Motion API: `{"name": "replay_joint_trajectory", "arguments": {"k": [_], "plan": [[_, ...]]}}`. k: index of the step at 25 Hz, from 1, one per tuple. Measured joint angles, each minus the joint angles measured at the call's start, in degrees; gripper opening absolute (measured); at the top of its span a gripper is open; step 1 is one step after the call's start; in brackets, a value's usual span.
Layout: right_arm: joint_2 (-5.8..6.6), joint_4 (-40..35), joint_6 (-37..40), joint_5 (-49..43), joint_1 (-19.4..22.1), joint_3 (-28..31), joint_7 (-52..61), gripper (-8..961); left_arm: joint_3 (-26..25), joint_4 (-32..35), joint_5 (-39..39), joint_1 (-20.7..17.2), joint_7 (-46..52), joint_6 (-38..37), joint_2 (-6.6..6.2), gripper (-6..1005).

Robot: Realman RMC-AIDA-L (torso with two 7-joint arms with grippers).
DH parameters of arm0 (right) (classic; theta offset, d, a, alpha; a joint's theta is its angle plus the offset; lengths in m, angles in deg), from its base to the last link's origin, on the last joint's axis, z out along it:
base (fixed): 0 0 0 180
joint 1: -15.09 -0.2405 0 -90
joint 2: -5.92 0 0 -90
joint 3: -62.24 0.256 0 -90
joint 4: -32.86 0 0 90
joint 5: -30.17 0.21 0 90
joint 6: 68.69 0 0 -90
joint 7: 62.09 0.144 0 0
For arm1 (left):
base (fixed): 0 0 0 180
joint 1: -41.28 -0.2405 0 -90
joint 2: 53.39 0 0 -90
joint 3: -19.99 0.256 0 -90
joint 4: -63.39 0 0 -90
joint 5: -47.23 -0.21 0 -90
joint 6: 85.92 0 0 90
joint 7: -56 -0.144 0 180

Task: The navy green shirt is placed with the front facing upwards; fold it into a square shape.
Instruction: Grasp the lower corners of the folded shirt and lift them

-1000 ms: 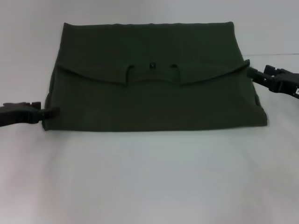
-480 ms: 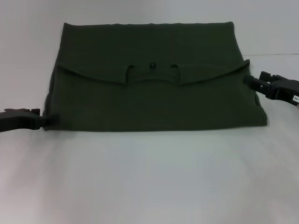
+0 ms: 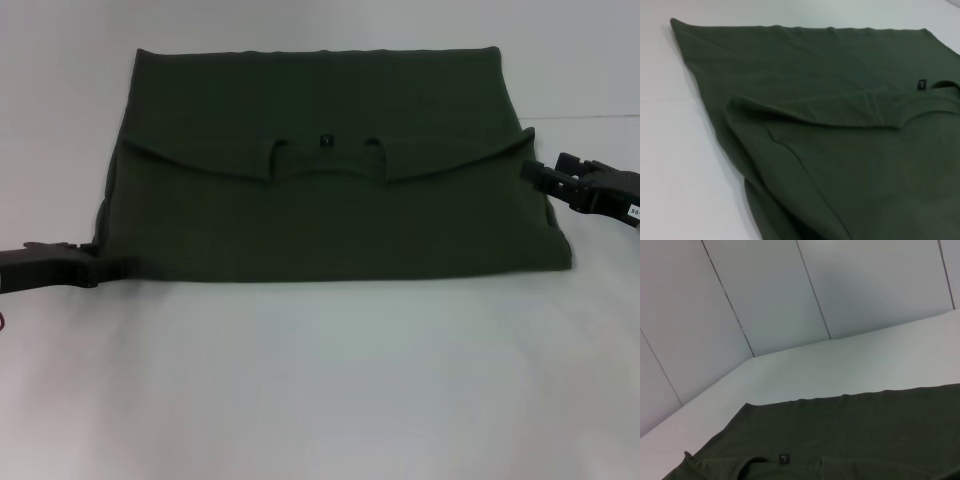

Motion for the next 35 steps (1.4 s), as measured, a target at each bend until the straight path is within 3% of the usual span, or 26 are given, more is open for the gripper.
{"name": "replay_joint_trajectory", "arguments": {"k": [14, 28, 35], "plan": [[0.00, 0.05, 0.15, 0.00, 0.56, 0.13, 0.19, 716, 2.83, -0.22, 0.02, 0.15, -0.66, 1.71, 0.35, 571], [0.22, -0.40, 1.07, 0.10, 1.87, 0.17, 0.32, 716, 2.96, -0.22, 0.41, -0.01, -1.25, 2.04, 0.69, 115], [0.75, -1.87, 0.37, -0.36, 4.78, -0.05, 0.02, 720, 2.59, -0.05, 2.46, -0.33, -1.30, 1.52, 0.72, 50]]}}
